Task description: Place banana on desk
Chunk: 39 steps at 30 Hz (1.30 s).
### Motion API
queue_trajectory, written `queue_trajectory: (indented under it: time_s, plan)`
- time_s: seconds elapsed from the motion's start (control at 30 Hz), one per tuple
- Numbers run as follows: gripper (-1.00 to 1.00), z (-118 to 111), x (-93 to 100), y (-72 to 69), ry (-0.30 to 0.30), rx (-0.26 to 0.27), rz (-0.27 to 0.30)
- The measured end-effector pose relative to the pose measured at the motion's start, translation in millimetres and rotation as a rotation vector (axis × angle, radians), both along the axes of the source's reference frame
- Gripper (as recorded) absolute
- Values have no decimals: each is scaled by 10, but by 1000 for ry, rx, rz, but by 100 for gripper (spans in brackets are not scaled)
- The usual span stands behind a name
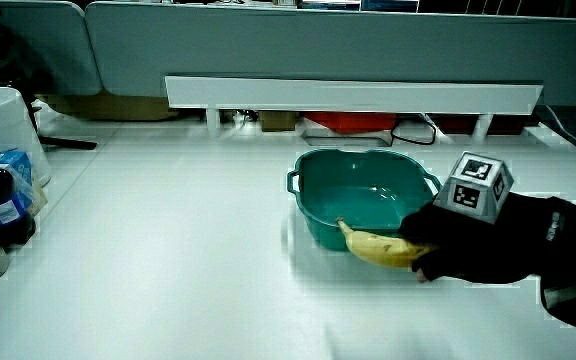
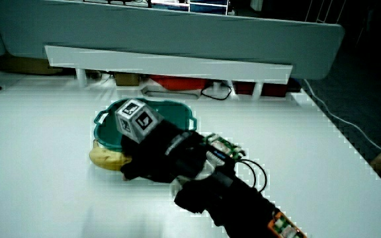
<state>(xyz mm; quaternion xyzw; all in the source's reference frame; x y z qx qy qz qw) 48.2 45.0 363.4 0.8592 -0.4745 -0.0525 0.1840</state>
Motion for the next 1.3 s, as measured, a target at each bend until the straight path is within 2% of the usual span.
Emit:
queue_trajectory:
  time_s: [0.13, 0.37, 0.4, 0.73, 0.87, 1.3]
  plan:
    - [0, 200, -6, 99, 28, -23, -1]
    - [0, 413, -21, 236, 34, -43, -7]
    - [0, 488, -20, 269, 45, -58, -6]
    - [0, 691, -88, 476, 86, -79, -36]
    - [0, 758, -81, 504, 102, -77, -25]
    - [0, 878, -59, 568, 104, -116, -25]
